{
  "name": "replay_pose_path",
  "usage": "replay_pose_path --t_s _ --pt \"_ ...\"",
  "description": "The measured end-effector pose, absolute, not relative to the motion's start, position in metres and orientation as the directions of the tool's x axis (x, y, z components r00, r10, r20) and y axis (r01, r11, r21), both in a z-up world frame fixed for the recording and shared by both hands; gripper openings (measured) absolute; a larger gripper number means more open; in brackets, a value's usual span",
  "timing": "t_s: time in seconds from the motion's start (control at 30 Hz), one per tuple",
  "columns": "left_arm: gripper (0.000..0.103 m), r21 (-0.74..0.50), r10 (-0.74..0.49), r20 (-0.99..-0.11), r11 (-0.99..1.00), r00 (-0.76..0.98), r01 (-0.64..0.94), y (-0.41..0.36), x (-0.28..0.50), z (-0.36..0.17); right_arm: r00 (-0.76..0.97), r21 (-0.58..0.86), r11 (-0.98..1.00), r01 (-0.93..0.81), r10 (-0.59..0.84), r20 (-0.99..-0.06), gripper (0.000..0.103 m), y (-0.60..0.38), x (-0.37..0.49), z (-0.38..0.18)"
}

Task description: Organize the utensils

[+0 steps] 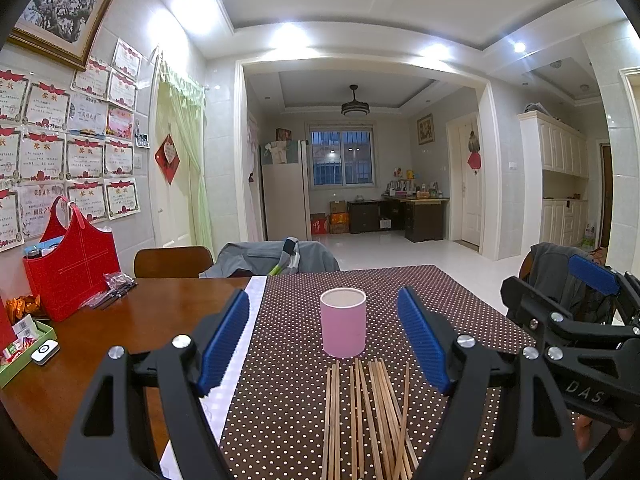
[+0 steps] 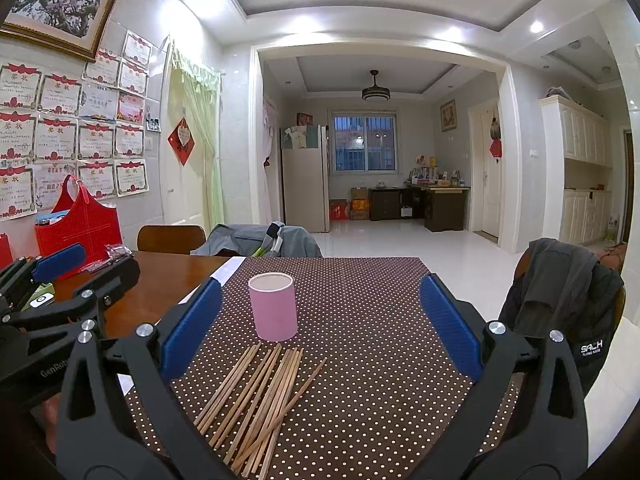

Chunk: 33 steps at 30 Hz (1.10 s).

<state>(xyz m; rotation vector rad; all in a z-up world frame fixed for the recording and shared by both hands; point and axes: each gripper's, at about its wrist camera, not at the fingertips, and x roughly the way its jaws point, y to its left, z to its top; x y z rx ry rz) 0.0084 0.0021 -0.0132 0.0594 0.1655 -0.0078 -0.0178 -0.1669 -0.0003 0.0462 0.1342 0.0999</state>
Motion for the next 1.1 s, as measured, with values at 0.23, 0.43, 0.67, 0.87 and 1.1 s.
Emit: replay_pose_path --t_s 0.23,0.43,0.67,0.87,1.1 --pt "0.075 0.058 -0.004 -0.185 0.998 0.983 0.015 0.004 0.011 -0.023 0.982 0.058 0.994 -0.098 0.105 -0.155 0.097 -0.167 -0.015 -0.001" --pt "0.075 0.061 -0.003 -0.218 0.998 0.976 0.017 0.004 0.017 -0.025 0.977 0.065 0.992 -0.103 0.114 -0.179 0.097 -0.166 -0.008 -0.002" --pt "0.075 0.068 0.002 -0.282 0.998 0.959 0.018 0.001 0.030 -0.034 0.966 0.066 0.992 -0.103 0.116 -0.232 0.097 -0.164 0.008 -0.013" --pt "0.075 0.027 -0.037 -0.394 0.998 0.918 0.052 0.007 0.053 -0.050 0.937 0.092 0.990 -0.111 0.135 -0.323 0.097 -0.164 0.030 -0.032" --pt "0.075 0.034 -0.022 -0.516 0.998 0.856 0.047 0.015 0.077 -0.078 0.875 0.145 0.983 -0.111 0.166 -0.455 0.097 -0.169 0.057 -0.061"
